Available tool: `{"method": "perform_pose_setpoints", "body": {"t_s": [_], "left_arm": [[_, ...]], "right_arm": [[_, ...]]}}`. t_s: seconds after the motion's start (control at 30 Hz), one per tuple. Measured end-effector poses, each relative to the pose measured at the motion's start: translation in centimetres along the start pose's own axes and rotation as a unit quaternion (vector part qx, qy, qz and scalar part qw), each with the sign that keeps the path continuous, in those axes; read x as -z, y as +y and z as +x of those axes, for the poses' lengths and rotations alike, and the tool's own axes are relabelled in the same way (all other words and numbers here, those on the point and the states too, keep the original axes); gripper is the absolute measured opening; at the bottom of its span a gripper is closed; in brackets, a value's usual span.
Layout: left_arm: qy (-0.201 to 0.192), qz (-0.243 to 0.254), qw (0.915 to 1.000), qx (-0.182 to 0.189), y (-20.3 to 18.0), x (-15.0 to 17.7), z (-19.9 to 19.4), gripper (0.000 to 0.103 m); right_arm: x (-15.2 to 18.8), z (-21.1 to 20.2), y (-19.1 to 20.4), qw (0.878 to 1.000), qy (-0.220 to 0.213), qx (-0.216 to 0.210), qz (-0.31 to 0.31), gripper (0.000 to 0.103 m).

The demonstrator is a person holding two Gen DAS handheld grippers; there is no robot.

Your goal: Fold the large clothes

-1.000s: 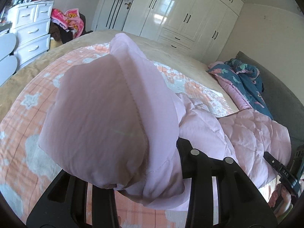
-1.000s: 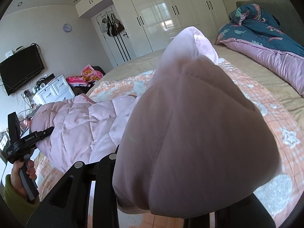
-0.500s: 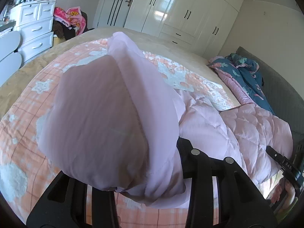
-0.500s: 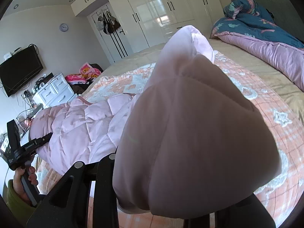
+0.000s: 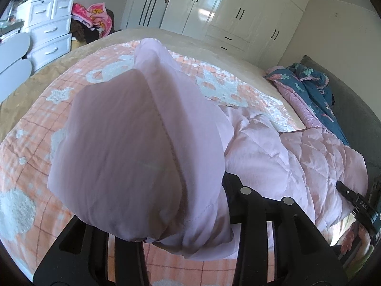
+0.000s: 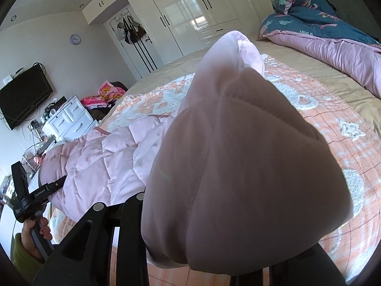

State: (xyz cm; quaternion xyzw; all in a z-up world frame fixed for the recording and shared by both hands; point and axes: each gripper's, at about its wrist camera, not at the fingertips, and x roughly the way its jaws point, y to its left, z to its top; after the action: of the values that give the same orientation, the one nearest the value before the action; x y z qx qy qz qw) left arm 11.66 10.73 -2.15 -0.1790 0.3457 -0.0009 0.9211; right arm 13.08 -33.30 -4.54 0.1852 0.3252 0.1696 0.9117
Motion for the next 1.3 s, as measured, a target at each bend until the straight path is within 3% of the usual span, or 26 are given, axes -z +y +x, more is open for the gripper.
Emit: {"method": "perform_pose_setpoints", "body": {"t_s": [0.47, 0.57, 0.63, 0.83, 0.93, 0.97, 1.0, 1.03, 1.07, 1.1, 1.2, 1.3], "left_arm": [[0.022, -0.022, 0.9994, -0.016, 0.6, 0.1, 2.1, 0.034], [0.023, -0.024, 0.9993, -0.016, 0.7, 0.2, 2.1, 0.037], [0.025, -0.026, 0.9992, -0.015, 0.7, 0.2, 2.1, 0.042], [0.035, -0.049, 0.9982, -0.003, 1.5, 0.2, 3.2, 0.065], [0.039, -0.075, 0.9963, 0.01, 2.3, 0.2, 4.0, 0.073], [0.039, -0.081, 0.9959, 0.012, 2.4, 0.2, 4.3, 0.074], [0.039, -0.085, 0.9956, 0.013, 2.5, 0.2, 4.4, 0.074], [0.036, -0.088, 0.9954, 0.014, 2.6, 0.2, 4.5, 0.07], [0.03, -0.087, 0.9957, 0.012, 2.5, 0.2, 4.4, 0.053], [0.026, -0.083, 0.9961, 0.01, 2.4, 0.1, 4.3, 0.044], [0.021, -0.074, 0.997, 0.012, 1.9, -0.1, 3.6, 0.034], [0.017, -0.072, 0.9972, 0.014, 1.8, -0.2, 2.7, 0.033]], "right_arm": [[0.8, 2.6, -2.2, 0.997, 0.028, 0.02, 0.07, 0.035], [1.1, 2.9, -2.4, 0.995, 0.031, 0.02, 0.09, 0.051], [1.4, 3.2, -2.6, 0.994, 0.038, 0.017, 0.103, 0.067], [1.7, 3.8, -3.1, 0.99, 0.047, 0.014, 0.129, 0.08], [1.8, 3.9, -3.5, 0.99, 0.048, 0.013, 0.134, 0.078], [1.8, 3.9, -3.4, 0.99, 0.048, 0.013, 0.129, 0.074], [1.8, 3.8, -3.2, 0.991, 0.047, 0.011, 0.121, 0.064], [1.7, 3.8, -3.1, 0.992, 0.045, 0.01, 0.114, 0.056], [1.7, 3.6, -2.9, 0.993, 0.042, 0.007, 0.106, 0.052], [1.7, 3.5, -2.5, 0.994, 0.039, 0.005, 0.097, 0.047], [1.8, 3.2, -2.0, 0.996, 0.033, 0.005, 0.086, 0.041], [1.9, 2.8, -1.5, 0.996, 0.031, 0.004, 0.078, 0.04]]}}
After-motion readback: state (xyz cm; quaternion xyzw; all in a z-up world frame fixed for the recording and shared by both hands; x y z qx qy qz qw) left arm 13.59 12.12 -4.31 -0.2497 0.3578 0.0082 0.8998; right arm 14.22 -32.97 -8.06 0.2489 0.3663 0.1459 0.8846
